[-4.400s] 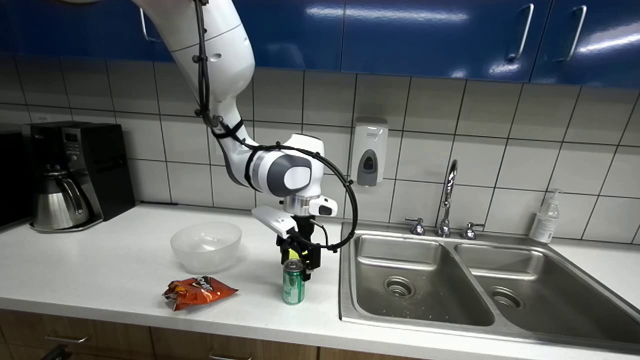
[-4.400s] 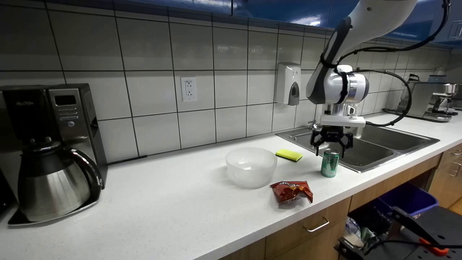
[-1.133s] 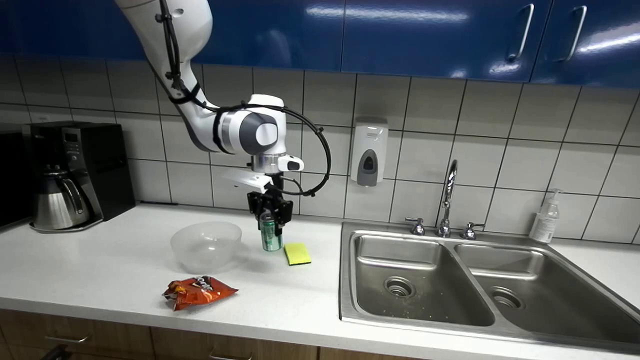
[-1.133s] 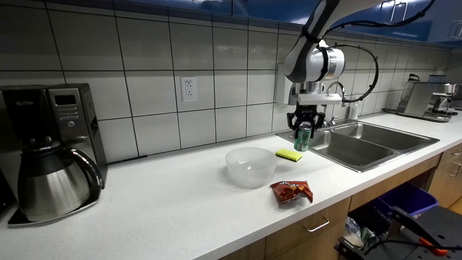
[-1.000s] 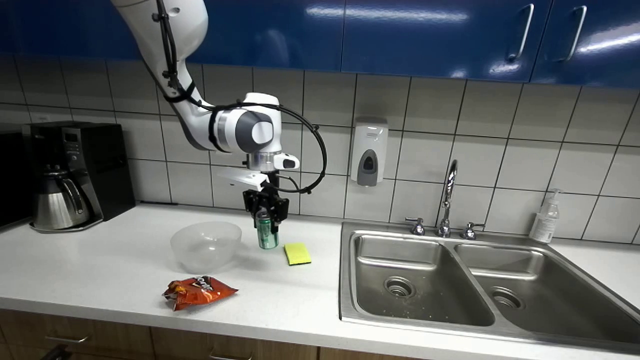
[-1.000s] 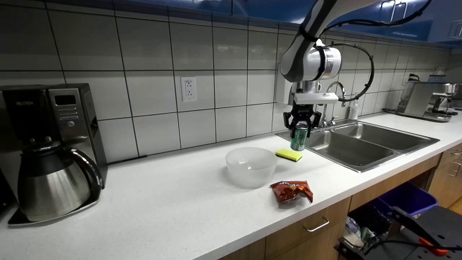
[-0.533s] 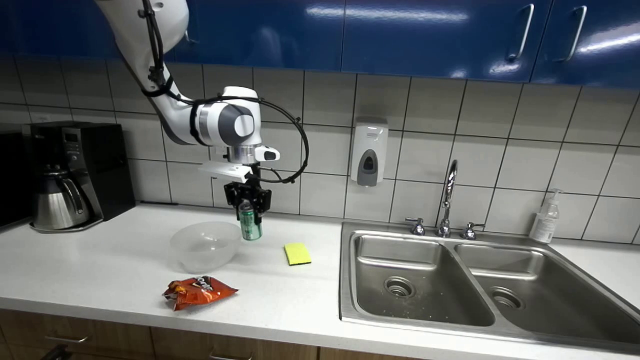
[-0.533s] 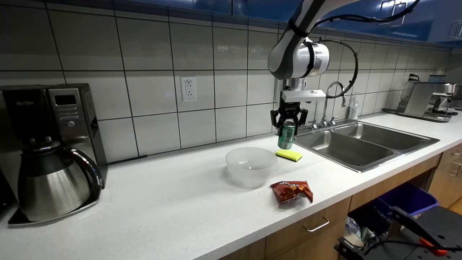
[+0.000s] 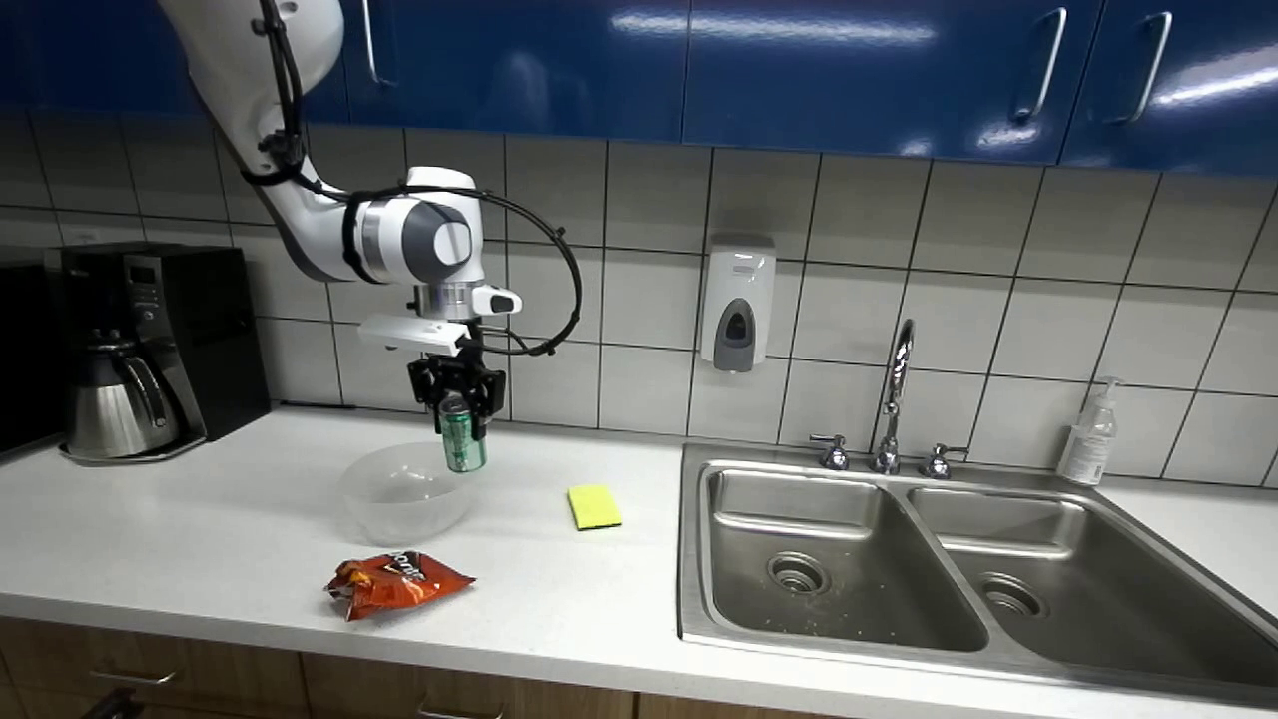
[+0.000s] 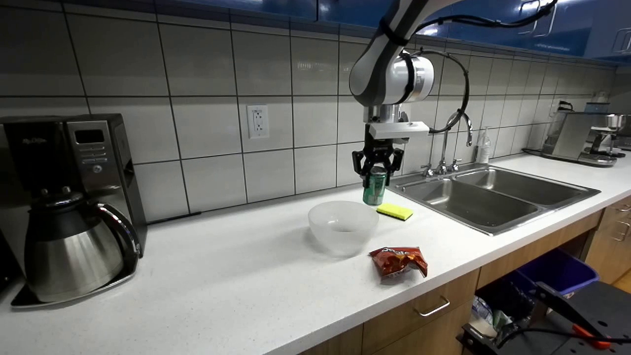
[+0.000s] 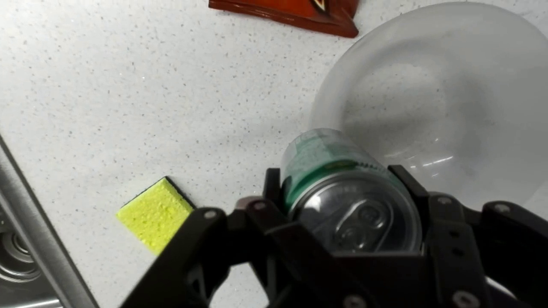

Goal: Put the green can in the bowl

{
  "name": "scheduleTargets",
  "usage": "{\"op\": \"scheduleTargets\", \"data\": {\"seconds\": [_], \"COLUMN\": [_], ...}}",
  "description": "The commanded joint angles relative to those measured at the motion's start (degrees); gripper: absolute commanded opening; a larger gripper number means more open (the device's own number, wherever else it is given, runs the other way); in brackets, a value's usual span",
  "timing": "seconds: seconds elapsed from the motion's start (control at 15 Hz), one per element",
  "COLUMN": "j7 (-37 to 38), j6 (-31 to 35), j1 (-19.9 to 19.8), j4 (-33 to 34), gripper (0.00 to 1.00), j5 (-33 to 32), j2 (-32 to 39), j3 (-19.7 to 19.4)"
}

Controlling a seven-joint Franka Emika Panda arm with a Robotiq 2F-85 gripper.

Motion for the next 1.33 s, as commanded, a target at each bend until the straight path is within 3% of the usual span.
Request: {"op": "scheduleTargets", "data": {"seconds": [0.0, 1.27], "j7": [-2.0, -14.0], "j6": [-3.6, 1.5], "j1": [-0.1, -1.3], "j4": [0.8, 5.9], "gripper": [0.38, 0.38], "j5": [-0.6, 0.2], "j2": [-1.1, 9.6], "j3": [1.5, 5.5]}}
